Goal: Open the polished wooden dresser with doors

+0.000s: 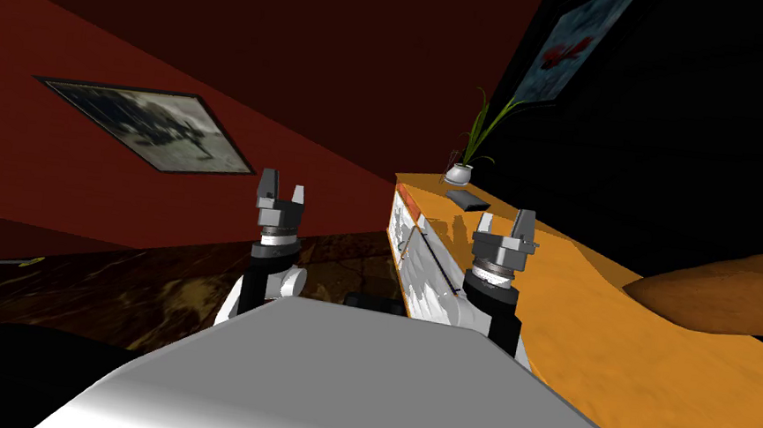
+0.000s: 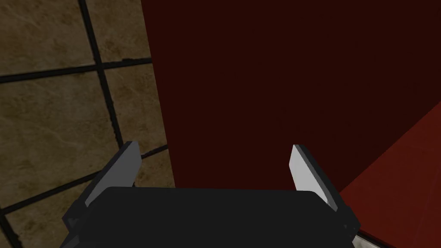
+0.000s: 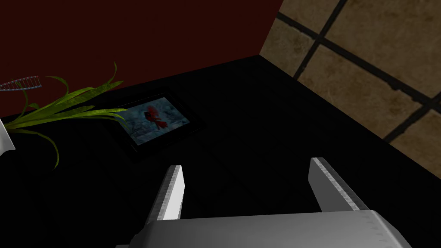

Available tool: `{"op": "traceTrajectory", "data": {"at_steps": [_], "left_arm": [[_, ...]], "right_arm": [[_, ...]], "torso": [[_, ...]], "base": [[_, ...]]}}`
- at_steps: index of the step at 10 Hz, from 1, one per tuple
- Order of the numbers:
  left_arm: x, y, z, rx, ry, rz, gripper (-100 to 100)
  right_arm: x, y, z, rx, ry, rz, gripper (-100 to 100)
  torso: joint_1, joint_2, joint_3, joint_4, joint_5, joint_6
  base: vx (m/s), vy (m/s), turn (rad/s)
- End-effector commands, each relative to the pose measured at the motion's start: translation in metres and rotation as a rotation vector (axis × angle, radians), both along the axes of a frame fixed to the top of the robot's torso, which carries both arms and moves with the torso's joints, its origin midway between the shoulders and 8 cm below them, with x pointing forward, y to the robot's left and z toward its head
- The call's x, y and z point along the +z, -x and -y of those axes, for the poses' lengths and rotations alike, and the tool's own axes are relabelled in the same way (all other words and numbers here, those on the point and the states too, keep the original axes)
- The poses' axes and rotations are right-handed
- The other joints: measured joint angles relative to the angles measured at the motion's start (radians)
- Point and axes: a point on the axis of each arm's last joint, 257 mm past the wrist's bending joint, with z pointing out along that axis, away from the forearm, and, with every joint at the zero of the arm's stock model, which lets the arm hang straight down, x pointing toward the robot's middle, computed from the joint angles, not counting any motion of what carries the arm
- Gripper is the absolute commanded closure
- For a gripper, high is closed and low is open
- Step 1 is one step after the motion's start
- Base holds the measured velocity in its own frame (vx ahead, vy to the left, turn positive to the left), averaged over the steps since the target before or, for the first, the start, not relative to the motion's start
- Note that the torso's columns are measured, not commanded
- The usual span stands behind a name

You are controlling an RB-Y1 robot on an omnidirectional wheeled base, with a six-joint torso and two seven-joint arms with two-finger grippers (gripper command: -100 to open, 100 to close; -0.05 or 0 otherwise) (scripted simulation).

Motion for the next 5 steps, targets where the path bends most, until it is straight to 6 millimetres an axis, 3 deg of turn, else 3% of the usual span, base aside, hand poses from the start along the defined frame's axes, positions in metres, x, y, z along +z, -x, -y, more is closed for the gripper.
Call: {"op": "traceTrajectory", "data": {"at_steps": [1, 5], "left_arm": [[0.0, 0.0, 0.0, 0.0, 0.0, 0.0, 0], [0.0001, 0.0001, 0.0, 0.0, 0.0, 0.0, 0]], "right_arm": [[0.0, 0.0, 0.0, 0.0, 0.0, 0.0, 0], [0.0001, 0.0001, 0.0, 0.0, 0.0, 0.0, 0]], "torso": [[0.0, 0.04, -0.082, 0.041, 0.0, 0.0], [0.0, 0.322, -0.644, 0.322, 0.0, 0.0]], "base": [[0.0, 0.0, 0.0], [0.0, 0.0, 0.0]]}}
